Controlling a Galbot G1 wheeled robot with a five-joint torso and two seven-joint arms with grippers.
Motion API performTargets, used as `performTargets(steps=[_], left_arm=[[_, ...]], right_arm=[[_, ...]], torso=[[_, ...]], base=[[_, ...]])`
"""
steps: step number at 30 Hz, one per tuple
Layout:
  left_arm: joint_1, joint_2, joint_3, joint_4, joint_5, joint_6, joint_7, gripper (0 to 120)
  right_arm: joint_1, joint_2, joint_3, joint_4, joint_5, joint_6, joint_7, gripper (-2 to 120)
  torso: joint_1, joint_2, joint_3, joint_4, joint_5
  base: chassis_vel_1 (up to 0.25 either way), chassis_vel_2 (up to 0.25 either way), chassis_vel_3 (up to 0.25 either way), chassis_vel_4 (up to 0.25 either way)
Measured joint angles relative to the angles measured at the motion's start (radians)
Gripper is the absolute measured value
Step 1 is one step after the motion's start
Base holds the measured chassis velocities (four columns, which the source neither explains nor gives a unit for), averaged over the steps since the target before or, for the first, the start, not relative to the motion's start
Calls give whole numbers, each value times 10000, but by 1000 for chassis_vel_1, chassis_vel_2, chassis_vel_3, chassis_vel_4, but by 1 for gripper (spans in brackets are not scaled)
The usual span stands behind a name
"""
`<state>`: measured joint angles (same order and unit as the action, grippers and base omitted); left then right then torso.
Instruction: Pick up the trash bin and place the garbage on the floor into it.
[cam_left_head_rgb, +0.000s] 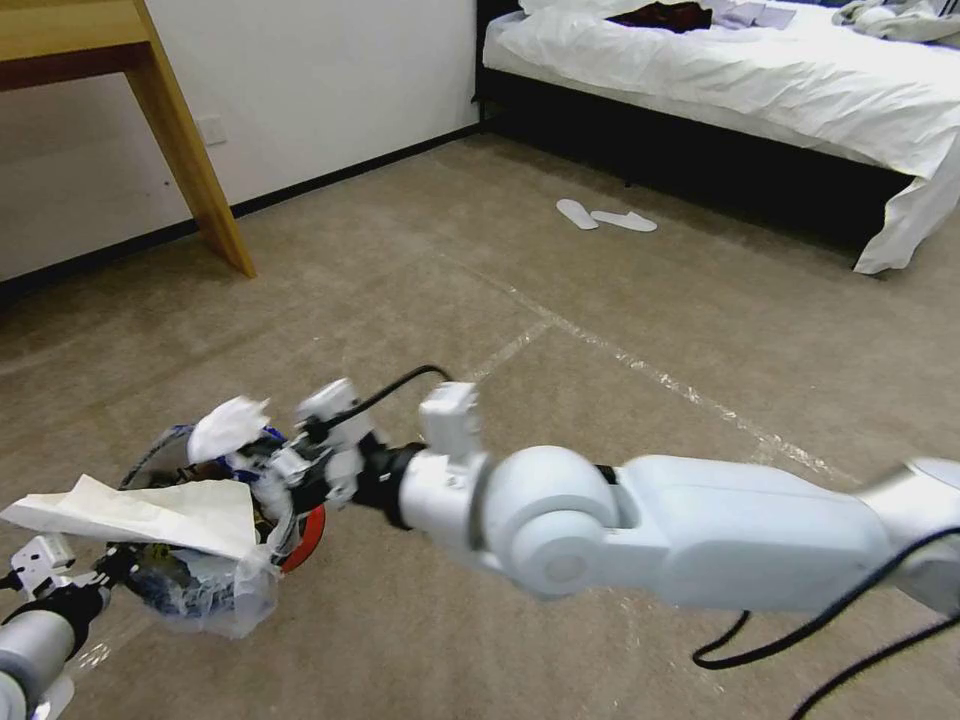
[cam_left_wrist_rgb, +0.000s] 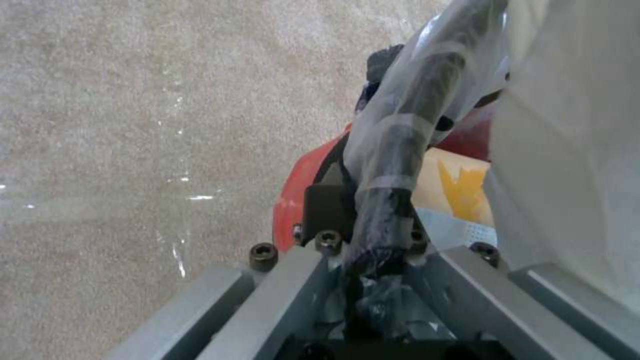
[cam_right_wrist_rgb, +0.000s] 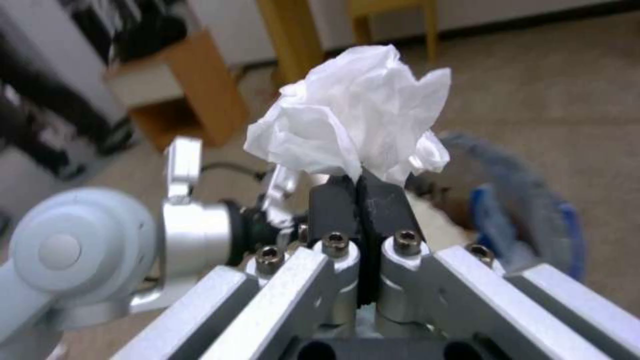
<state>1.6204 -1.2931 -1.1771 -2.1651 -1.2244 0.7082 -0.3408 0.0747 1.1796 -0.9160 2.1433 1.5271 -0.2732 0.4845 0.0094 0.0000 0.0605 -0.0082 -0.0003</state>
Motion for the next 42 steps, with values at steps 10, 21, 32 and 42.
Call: performTargets(steps=[10, 21, 32, 42], left_arm=[[-47, -56, 3, 4, 5, 4, 0, 0], [-91, -55, -42, 22, 12, 5, 8, 0], [-175, -72, -23, 107, 23, 4, 20, 0], [-138, -25, -31, 112, 17, 4, 39, 0]], right_arm=[[900, 1621, -328, -1176, 814, -1297, 905, 0], [1157, 2582, -763, -2148, 1185, -1767, 1219, 0], [1269, 3052, -1086, -2324, 1452, -1858, 1303, 0], [1236, 3378, -1338, -2667, 1522, -2206, 1637, 0]], torso=[[0, 0, 0, 0, 0], [0, 0, 0, -1, 1], [0, 0, -1, -1, 1], [0, 0, 0, -1, 2]], base=[[0, 0, 0, 0], [0, 0, 0, 0], [0, 0, 0, 0], [0, 0, 0, 0]])
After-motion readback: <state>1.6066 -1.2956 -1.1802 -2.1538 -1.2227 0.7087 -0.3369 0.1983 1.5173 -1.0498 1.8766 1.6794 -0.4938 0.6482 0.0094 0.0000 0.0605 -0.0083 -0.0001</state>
